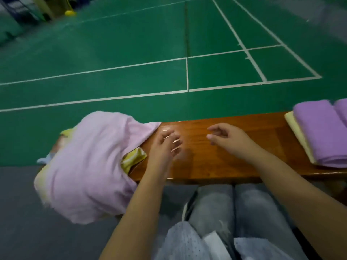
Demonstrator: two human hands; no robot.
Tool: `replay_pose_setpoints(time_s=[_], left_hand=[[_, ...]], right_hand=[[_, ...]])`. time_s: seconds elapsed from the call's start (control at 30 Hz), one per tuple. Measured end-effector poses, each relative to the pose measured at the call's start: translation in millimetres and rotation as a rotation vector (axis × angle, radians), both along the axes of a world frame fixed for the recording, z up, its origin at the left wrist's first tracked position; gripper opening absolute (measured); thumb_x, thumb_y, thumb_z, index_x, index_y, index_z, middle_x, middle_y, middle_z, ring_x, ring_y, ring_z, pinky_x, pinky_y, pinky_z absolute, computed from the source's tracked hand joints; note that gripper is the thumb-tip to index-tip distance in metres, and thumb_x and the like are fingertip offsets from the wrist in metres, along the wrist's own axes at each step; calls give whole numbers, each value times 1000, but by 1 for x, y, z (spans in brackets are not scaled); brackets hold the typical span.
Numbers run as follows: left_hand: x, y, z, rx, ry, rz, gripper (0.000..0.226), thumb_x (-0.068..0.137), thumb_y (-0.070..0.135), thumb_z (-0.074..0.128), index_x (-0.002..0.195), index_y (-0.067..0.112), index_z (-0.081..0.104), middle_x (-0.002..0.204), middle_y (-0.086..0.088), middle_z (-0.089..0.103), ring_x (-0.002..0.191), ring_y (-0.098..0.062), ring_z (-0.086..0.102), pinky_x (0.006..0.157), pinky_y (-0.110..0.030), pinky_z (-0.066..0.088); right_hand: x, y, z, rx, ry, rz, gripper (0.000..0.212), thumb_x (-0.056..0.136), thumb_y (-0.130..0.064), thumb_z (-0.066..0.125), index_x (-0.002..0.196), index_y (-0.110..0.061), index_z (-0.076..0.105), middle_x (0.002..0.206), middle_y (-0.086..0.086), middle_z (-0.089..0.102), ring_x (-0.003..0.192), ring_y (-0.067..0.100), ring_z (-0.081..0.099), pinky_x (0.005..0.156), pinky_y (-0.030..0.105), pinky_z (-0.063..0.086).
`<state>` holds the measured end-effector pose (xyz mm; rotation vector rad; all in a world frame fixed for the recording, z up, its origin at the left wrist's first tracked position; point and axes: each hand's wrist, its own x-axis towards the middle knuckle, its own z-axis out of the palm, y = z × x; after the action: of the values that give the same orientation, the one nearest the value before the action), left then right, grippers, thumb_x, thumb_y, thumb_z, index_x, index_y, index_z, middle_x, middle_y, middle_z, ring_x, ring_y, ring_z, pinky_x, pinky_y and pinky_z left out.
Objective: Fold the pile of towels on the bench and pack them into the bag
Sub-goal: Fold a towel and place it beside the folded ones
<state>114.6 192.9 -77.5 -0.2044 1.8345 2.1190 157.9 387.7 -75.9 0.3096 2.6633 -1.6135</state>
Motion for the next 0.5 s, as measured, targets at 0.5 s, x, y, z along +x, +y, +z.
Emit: replay_pose_setpoints(time_s=[0.5], left_hand=[[-31, -192, -44, -1197, 395, 289, 13, 89, 16, 66, 95, 5, 70, 110, -11, 57, 102, -29, 52, 82, -25, 36]], right_hand=[[-30, -142, -46, -133, -198, 175, 20, 91, -28, 62, 110, -24, 61, 97, -6, 66, 86, 6, 66, 77, 23, 54]])
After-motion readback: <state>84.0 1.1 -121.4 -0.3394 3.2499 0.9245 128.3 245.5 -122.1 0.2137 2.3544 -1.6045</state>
